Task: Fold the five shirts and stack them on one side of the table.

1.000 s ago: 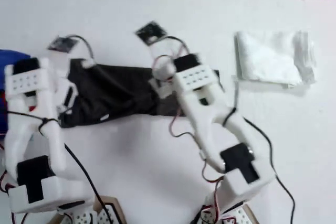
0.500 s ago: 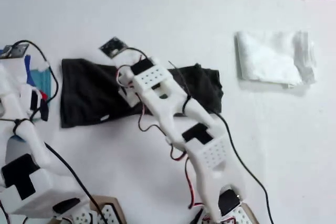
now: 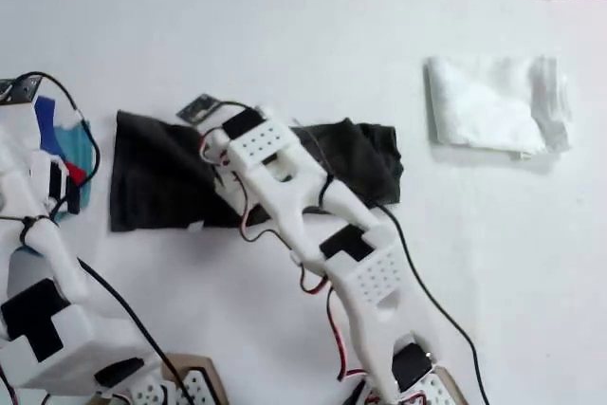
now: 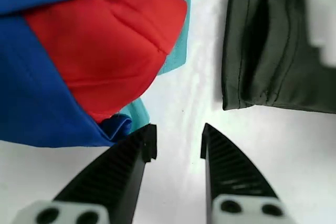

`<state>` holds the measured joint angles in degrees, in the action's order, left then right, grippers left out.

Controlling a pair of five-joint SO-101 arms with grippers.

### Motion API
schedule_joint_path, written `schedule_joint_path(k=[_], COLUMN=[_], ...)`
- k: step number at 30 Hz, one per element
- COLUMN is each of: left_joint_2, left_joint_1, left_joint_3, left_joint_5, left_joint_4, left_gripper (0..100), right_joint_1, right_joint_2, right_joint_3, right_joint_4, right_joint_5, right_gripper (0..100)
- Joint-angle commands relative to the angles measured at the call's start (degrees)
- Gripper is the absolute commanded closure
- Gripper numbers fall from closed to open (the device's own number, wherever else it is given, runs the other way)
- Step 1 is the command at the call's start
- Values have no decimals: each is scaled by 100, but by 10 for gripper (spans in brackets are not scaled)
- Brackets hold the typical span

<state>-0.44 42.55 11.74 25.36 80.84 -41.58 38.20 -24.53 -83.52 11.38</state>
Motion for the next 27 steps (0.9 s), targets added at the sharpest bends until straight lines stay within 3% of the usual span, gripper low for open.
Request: schedule_joint_path(k=[1,9,15,22,27], left_joint_2=[-9,-9,-9,-9,-9], left_joint_1=[-70,-1345,-2092,-1776,-1152], left_joint_3=[-180,-136,989,2053,2149], left_joint_5=[35,-97,-387,18,501], left_joint_4=[-141,132,-862,-2321,-2514], left_gripper=[839,839,838,838,838], right_joint_1=[4,1314,2123,2378,2527], right_joint_2=[-426,-1684,-2193,-1736,-1156], right_joint_3=[-712,-1600,-1582,-677,-273], right_joint_4=[-92,-479,-1138,-813,-66], right_joint_5=[-9,0,0,378,492], right_gripper=[981,981,981,981,981])
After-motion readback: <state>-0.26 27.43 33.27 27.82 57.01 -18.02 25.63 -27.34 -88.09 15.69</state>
